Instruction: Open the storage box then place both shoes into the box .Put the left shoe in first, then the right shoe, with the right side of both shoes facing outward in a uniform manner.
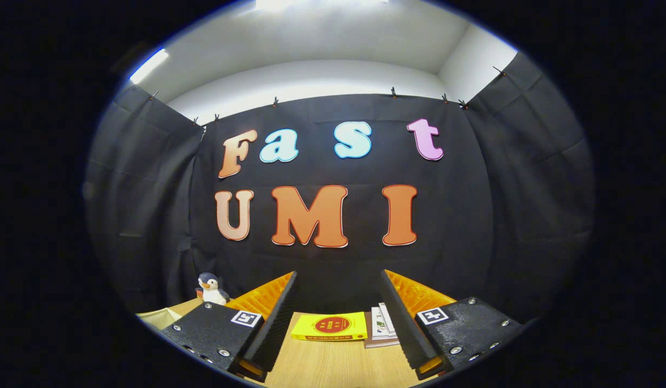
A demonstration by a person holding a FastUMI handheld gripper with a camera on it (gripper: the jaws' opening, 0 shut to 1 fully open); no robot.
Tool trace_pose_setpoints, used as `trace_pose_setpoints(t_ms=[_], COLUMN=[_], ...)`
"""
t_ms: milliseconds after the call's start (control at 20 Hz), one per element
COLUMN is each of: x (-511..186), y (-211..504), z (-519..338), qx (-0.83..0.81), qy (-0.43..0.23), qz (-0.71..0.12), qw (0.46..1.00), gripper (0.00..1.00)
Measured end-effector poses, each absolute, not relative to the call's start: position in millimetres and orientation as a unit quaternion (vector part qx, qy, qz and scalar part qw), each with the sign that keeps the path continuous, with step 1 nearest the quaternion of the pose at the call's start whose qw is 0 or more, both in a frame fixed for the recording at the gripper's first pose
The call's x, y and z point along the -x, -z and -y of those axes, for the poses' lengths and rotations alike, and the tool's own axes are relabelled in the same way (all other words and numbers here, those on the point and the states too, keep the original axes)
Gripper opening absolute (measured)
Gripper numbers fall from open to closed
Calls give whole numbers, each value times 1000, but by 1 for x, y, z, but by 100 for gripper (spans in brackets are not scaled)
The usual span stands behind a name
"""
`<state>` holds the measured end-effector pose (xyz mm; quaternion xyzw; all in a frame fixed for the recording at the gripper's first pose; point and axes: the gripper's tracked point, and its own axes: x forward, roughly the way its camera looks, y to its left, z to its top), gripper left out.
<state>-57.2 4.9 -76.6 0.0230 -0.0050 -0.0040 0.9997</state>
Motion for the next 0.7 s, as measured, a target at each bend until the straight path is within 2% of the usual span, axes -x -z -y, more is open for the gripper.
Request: trace_pose_setpoints(t_ms=[700], x=[51], y=[66], z=[-10], qx=[-29], qy=[8], qz=[4], qw=[1000], gripper=[90])
